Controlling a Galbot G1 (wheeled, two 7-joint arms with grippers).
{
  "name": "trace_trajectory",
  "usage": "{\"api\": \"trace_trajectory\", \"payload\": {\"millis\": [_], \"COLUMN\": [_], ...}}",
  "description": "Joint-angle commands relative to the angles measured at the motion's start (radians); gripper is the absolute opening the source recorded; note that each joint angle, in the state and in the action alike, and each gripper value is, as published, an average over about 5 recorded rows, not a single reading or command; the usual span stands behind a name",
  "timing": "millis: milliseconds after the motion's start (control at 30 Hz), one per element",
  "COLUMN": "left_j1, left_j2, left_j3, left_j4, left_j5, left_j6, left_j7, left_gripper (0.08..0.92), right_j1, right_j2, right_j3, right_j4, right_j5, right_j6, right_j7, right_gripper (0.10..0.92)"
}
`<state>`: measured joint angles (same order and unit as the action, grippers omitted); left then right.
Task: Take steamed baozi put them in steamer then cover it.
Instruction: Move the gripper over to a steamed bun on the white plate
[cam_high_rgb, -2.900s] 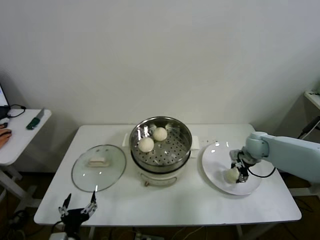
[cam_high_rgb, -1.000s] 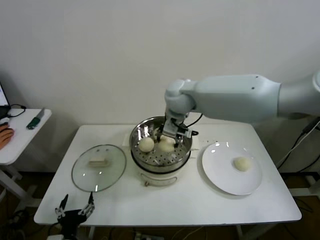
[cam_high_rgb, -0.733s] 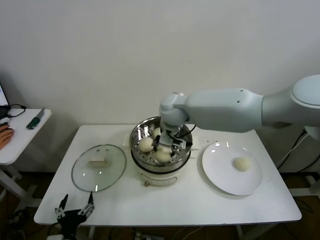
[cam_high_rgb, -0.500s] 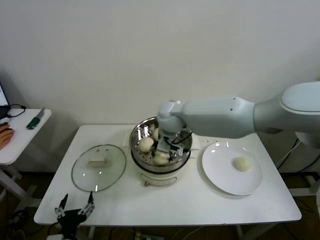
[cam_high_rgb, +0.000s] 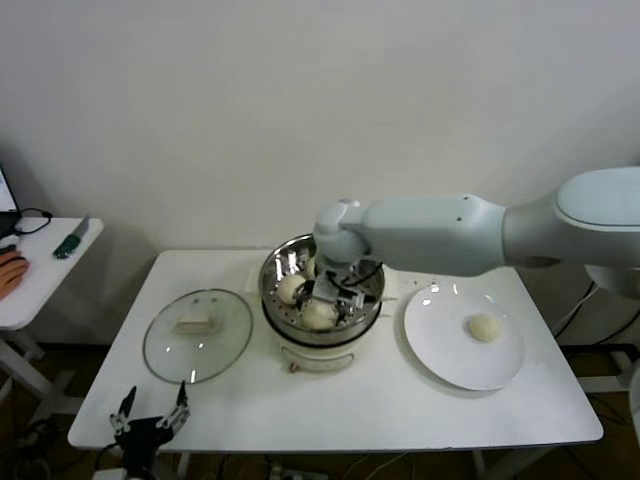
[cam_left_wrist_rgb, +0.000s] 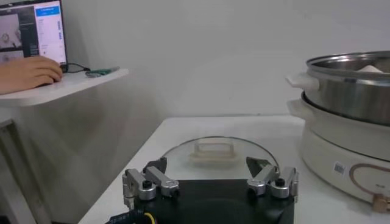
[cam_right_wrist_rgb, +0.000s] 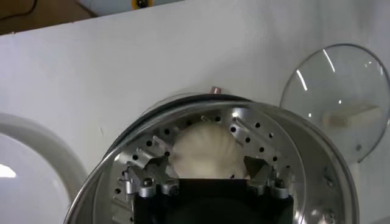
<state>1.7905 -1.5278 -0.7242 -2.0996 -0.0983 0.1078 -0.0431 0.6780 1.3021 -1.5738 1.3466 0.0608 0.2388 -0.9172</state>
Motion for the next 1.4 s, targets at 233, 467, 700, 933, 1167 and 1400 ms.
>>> {"api": "trace_trajectory", "payload": {"millis": [233, 467, 700, 933, 1167, 1400], "left_j1": [-0.005, -0.013, -0.014, -0.009, -0.006, -0.005], "left_j2": [-0.003, 0.003, 0.011, 0.012, 0.013, 0.01], "left_j3": [0.005, 0.007, 0.017, 0.02, 0.015, 0.011], "left_j4": [0.001, 0.005, 0.009, 0.014, 0.018, 0.026], "left_j5": [0.002, 0.001, 0.001, 0.005, 0.007, 0.007], "left_j6": [0.003, 0.004, 0.003, 0.0, -0.001, -0.004], "left_j7": [0.001, 0.002, 0.003, 0.003, 0.003, 0.002], "left_gripper": [0.823, 0.823, 0.823, 0.823, 0.823, 0.823], "right_j1": [0.199, 0.283, 0.234, 0.09, -0.102, -0.248], "right_j2": [-0.144, -0.339, -0.536, -0.625, -0.625, -0.585], "right_j3": [0.0, -0.163, -0.243, -0.174, -0.034, 0.09], "right_j4": [-0.077, -0.081, -0.086, -0.173, -0.249, -0.338], "right_j5": [0.233, 0.477, 0.462, 0.336, 0.242, 0.139], "right_j6": [0.018, -0.198, -0.324, -0.306, -0.29, -0.289], "right_j7": [-0.095, -0.085, -0.069, -0.073, -0.079, -0.063], "right_gripper": [0.823, 0.823, 0.823, 0.823, 0.823, 0.823]}}
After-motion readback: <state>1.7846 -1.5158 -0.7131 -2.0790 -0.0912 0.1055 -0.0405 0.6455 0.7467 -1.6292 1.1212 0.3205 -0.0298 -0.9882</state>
